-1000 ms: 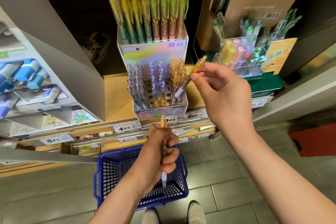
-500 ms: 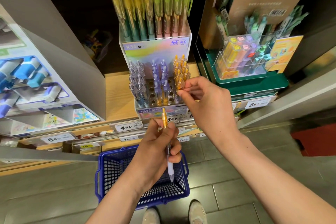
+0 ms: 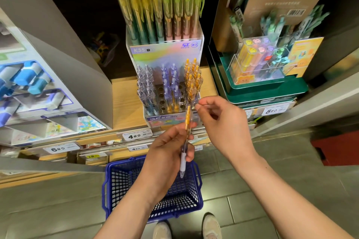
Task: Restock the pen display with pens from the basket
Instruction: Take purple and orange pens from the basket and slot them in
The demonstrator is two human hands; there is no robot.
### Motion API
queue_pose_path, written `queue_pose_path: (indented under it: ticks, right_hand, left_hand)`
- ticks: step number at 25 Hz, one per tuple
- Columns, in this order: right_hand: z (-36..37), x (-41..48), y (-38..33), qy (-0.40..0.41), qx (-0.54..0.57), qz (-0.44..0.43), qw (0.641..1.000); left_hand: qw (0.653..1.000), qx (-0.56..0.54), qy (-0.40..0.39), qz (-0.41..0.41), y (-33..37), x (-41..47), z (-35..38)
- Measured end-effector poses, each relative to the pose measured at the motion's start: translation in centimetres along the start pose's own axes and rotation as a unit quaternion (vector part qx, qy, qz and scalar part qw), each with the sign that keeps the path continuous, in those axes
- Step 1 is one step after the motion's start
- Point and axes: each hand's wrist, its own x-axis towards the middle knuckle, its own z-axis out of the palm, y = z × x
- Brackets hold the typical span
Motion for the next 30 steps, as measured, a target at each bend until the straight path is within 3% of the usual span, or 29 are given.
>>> queue_pose_path:
  ticks: [4,7,11,15,18,23,30]
  right_hand:
    - [-1.6,-1.0,-0.4,-0.115,0.178,0.125,0.969]
    - [-1.8,-1.0,-0.5,-0.152,0.152,0.122,0.969]
    - [-2.7,-0.2,-1.0,-0.107,0.193,0.106,0.97]
    - [-4.6,2.2,-1.9,0.054,0.255,0.059,0.964]
    - [-4.7,3.6,-2.4,0.105,0.222,0.012,0.969]
    - [-2.8,3.4,-2.2,0.084,0.097,-0.062,0.99]
    - [-1.5,2.4,-0.5,0.077,-0.024,-0.17,0.982]
  left_hand:
    - [0.999,0.04,-0.008,0.036,-0.2,0.7,0.7]
    - [0.997,0.055,-0.004,0.046,-0.3,1.1,1.1]
    - [0.998,0.049,-0.004,0.026,-0.4,1.0,1.0]
    - [1.0,0.014,-0.017,-0.01,-0.3,0.6,0.4]
    - [0.999,0.013,-0.029,-0.015,-0.6,0.4,0.1]
    - [0.999,0.005,-0.037,-0.01,-0.5,0.4,-0.2]
    - [0.999,0.025,-0.029,-0.001,-0.3,0.4,-1.0]
